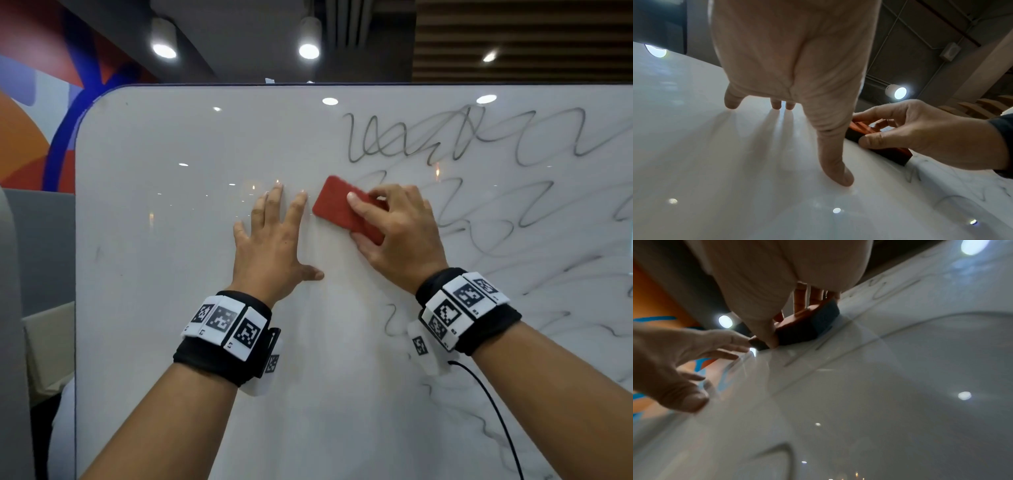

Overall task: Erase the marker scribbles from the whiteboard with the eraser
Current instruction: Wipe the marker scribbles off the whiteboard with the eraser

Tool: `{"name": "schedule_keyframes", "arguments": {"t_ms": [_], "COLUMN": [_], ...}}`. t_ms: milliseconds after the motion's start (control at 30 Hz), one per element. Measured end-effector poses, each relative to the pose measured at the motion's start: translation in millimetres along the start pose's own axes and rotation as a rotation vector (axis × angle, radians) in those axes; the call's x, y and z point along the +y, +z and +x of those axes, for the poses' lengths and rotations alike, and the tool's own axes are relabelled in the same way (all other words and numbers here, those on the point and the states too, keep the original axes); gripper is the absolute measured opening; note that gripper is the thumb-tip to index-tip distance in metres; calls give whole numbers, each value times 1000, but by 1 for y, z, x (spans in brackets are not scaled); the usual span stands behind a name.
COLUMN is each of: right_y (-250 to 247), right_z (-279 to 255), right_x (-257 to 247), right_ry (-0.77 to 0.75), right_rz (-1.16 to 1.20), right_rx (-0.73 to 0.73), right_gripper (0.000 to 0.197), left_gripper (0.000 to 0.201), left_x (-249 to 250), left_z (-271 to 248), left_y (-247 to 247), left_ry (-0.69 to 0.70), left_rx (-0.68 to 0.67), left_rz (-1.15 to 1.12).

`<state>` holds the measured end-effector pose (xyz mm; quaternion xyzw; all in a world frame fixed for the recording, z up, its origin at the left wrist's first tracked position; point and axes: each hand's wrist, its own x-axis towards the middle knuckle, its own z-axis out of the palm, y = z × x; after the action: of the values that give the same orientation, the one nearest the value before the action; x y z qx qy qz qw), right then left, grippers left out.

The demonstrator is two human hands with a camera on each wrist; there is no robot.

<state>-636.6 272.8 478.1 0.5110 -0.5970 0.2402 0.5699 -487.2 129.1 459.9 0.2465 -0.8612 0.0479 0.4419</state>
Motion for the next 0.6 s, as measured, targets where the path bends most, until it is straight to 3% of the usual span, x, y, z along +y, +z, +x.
{"name": "schedule_keyframes", "arguments": {"t_ms": [100,233,367,433,600], "right_y": [3,5,-3,-1,-2], "right_z": [-7,-12,6,3,5], "right_x": [-9,-5,3,-4,3], "right_ry": [59,-118,103,125,-95], "right_rz": [14,4,36,38,-15], "right_rx": [39,-32,78,86,-23], "right_gripper": [53,54,54,54,53], "left_gripper": [120,102,116,117,116], "left_x": [0,3,3,1,-2], "left_z": [0,4,8,9,10], "left_y": [-1,-4,-1,0,2], "left_ry": [2,27,14,16,27], "left_rx": [16,101,38,3,-10], "left_rz": [6,-12,-37,-30,-39]}}
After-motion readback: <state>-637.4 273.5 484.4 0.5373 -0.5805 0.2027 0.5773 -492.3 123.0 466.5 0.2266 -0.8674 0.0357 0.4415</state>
